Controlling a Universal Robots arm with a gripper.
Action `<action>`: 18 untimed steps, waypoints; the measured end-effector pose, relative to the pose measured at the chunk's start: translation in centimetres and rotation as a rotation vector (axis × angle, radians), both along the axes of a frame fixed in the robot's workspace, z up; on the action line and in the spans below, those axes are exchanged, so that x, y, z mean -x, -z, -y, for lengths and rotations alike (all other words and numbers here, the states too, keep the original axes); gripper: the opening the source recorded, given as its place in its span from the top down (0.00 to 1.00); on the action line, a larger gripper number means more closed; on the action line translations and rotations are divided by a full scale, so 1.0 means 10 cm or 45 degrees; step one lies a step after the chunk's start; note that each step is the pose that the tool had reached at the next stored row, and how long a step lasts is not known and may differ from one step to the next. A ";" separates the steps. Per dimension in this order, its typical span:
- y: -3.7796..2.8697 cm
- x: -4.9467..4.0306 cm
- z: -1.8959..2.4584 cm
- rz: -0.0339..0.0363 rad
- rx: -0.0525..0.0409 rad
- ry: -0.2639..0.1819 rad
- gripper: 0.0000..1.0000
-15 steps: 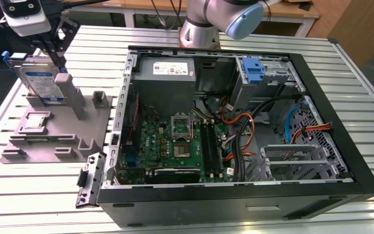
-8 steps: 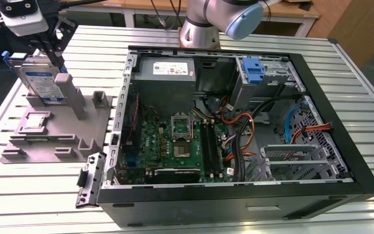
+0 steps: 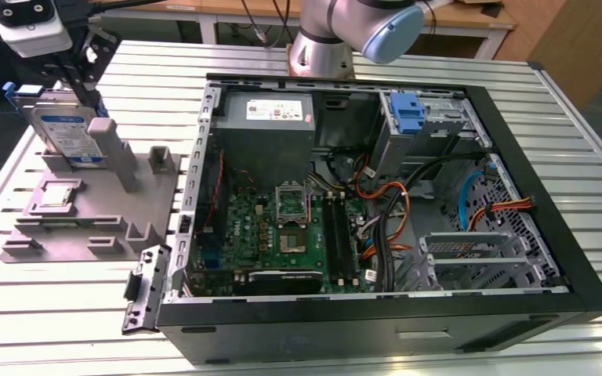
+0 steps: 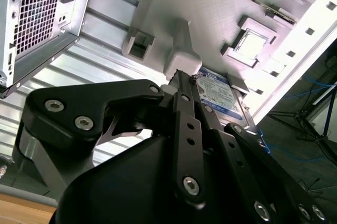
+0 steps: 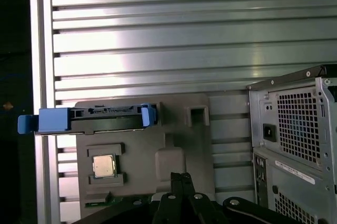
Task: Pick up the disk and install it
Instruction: 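Reach for the disk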
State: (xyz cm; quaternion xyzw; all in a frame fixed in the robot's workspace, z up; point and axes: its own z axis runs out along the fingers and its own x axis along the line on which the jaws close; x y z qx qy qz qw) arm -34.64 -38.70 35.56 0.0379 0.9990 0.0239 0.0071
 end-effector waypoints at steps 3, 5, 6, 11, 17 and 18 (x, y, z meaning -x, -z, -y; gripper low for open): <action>0.000 0.005 -0.001 0.0001 0.000 0.000 0.90; 0.000 0.007 -0.001 -0.0001 0.000 0.000 0.90; 0.000 0.006 -0.001 -0.0001 0.000 0.000 0.90; 0.000 0.018 -0.002 0.0000 0.000 0.000 0.90; 0.000 0.019 -0.002 0.0000 0.000 0.000 0.90; 0.000 0.024 -0.003 -0.0001 0.000 0.000 0.90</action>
